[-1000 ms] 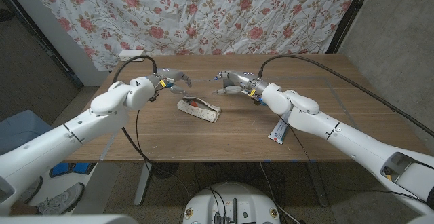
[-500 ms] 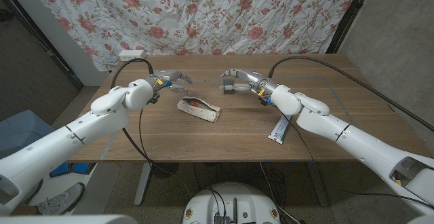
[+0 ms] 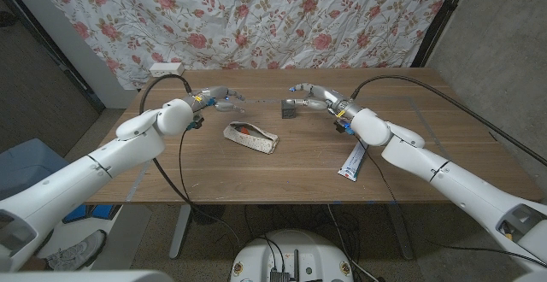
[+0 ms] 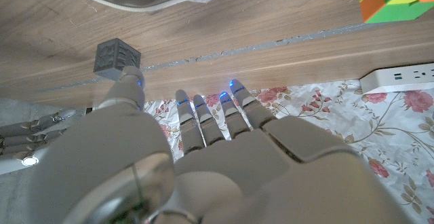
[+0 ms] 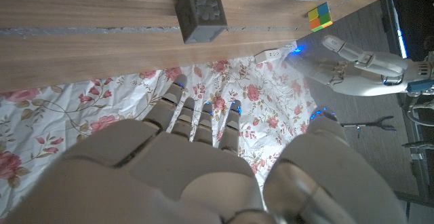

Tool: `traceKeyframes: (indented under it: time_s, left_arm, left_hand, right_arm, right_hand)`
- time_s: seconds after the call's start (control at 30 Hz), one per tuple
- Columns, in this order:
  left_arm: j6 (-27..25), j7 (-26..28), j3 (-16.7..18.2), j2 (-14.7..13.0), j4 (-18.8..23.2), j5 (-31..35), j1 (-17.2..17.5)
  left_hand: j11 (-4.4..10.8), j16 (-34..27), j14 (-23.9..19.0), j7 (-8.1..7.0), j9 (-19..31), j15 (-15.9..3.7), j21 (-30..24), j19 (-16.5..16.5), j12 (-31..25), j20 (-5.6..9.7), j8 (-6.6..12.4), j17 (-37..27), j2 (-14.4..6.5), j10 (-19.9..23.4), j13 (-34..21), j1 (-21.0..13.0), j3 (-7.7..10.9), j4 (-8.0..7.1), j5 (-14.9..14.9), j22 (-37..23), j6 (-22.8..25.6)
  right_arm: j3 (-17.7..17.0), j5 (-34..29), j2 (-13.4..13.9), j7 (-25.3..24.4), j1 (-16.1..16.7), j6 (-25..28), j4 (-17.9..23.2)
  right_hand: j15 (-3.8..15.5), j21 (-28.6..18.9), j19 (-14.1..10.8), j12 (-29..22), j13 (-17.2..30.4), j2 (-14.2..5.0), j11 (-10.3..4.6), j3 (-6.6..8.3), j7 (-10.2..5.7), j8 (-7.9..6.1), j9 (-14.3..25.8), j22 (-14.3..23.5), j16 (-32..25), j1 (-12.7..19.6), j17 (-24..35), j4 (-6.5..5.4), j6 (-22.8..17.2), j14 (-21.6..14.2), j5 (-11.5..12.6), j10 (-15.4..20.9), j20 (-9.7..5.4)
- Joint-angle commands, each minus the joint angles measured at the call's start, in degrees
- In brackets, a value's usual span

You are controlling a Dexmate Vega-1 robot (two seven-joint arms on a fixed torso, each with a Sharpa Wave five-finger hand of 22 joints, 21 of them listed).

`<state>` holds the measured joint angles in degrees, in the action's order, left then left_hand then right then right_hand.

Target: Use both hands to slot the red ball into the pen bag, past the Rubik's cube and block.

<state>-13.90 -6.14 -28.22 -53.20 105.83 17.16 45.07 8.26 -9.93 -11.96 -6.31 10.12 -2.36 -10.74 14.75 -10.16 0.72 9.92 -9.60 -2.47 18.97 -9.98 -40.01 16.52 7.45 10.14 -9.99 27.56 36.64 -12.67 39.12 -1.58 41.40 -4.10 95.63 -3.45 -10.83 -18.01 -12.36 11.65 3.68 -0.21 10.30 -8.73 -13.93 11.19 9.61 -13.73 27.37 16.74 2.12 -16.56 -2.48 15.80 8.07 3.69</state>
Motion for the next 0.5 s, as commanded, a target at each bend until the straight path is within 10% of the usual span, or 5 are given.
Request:
traceKeyframes:
  time_s: [0.03, 0.5]
  left_arm:
    - [3.5, 3.3, -0.9, 2.4, -5.0, -6.7, -1.3]
    - [12.1, 7.4, -0.2, 6.2, -13.8, -15.6, -1.5]
  left_hand:
    - [-0.09, 0.3, 0.5, 0.03, 0.0, -3.59, 0.1, -0.6, 0.0, 0.06, -0.34, 0.0, 0.1, -0.4, -0.2, 0.7, -0.14, 0.00, 0.0, -0.2, -0.8]
    - [-1.18, 0.1, 1.1, 0.50, 0.0, -3.13, 0.1, -1.2, -0.2, -0.09, -0.21, 0.0, -0.5, -1.1, -0.2, 1.8, -0.32, -0.22, -0.1, -0.1, -2.1]
  right_arm:
    - [-3.0, 7.9, -0.3, -0.9, 1.5, -2.1, -2.0]
    - [-5.7, 14.9, -1.5, -3.2, 3.0, -4.6, -5.1]
  right_hand:
    - [-0.04, -0.4, -0.3, -0.3, -0.1, 0.25, -0.19, -0.27, -0.47, 0.45, -0.1, 0.1, -0.2, -0.5, -0.1, 0.01, 0.1, -0.7, -0.2, 0.5, -0.47]
    - [1.25, -0.5, -1.2, -0.8, -0.4, -0.41, -0.15, -0.85, -0.17, 1.33, -0.3, 0.0, -0.7, -2.4, -0.7, -0.65, 0.5, -2.8, -1.0, 3.2, -1.04]
